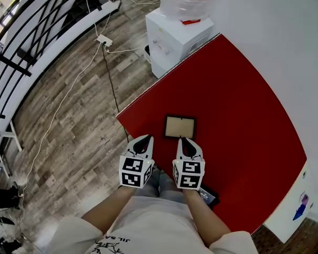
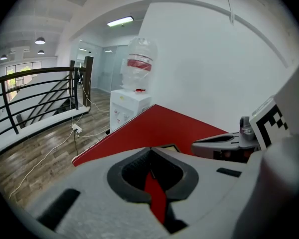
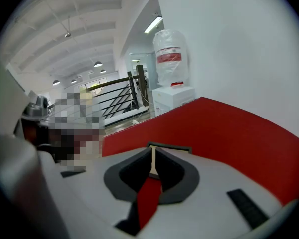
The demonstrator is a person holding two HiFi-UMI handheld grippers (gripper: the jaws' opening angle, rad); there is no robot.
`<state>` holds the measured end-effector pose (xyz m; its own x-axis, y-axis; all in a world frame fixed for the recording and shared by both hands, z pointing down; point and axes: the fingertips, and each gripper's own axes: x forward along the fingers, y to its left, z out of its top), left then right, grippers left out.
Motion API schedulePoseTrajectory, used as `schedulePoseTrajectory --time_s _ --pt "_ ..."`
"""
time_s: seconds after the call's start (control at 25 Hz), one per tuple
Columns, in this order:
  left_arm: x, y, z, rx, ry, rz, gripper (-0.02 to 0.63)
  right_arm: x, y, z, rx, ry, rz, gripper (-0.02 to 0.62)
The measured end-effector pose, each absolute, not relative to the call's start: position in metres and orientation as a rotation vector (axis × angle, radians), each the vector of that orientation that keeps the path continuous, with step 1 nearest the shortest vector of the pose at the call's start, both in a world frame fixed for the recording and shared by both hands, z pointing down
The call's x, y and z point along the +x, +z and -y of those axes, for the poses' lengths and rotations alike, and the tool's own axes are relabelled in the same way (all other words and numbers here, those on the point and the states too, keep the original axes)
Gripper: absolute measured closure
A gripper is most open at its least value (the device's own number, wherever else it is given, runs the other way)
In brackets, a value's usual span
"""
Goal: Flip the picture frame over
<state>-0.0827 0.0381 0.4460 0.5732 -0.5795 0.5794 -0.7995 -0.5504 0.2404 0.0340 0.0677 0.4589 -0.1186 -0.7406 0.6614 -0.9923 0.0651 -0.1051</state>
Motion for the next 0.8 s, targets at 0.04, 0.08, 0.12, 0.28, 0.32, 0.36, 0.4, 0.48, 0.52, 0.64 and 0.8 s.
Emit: schedulePoseTrajectory --time_s 0.04,0.08,0.12,0.28,0.32,0.36,0.4,0.48,0.52,0.64,0.8 --pt "-0.084 0.449 -0.035 2.320 0.613 1.103 0.600 0.031 0.464 -0.064 1.718 0.773 1.905 0.588" --pt "-0.087 0.452 -0.033 2.315 0.618 1.103 0.600 0.027 0.468 -0.060 1.713 0.777 1.895 0.588" --pt "-0.089 0.456 -0.031 2.310 0.623 1.101 0.600 0.023 0.473 -0.056 1.709 0.783 1.885 0.588" --pt "-0.097 0.470 -0.029 2.287 0.645 1.091 0.600 0.006 0.495 -0.045 1.692 0.823 1.856 0.548" --pt "-0.098 0.472 -0.029 2.282 0.649 1.088 0.600 0.003 0.501 -0.042 1.691 0.835 1.847 0.530" --pt "-0.099 0.474 -0.029 2.278 0.653 1.085 0.600 0.000 0.506 -0.040 1.692 0.847 1.837 0.523" --pt "-0.101 0.476 -0.028 2.275 0.655 1.083 0.600 -0.001 0.511 -0.037 1.696 0.859 1.825 0.515" --pt "-0.105 0.480 -0.027 2.268 0.658 1.083 0.600 -0.004 0.522 -0.033 1.701 0.885 1.794 0.493" --pt "-0.108 0.482 -0.026 2.264 0.658 1.085 0.600 -0.005 0.527 -0.029 1.701 0.898 1.780 0.483" --pt "-0.114 0.488 -0.021 2.250 0.659 1.093 0.600 -0.011 0.537 -0.019 1.691 0.940 1.758 0.479" --pt "-0.120 0.496 -0.017 2.233 0.674 1.094 0.600 -0.017 0.545 -0.006 1.676 0.962 1.752 0.479"
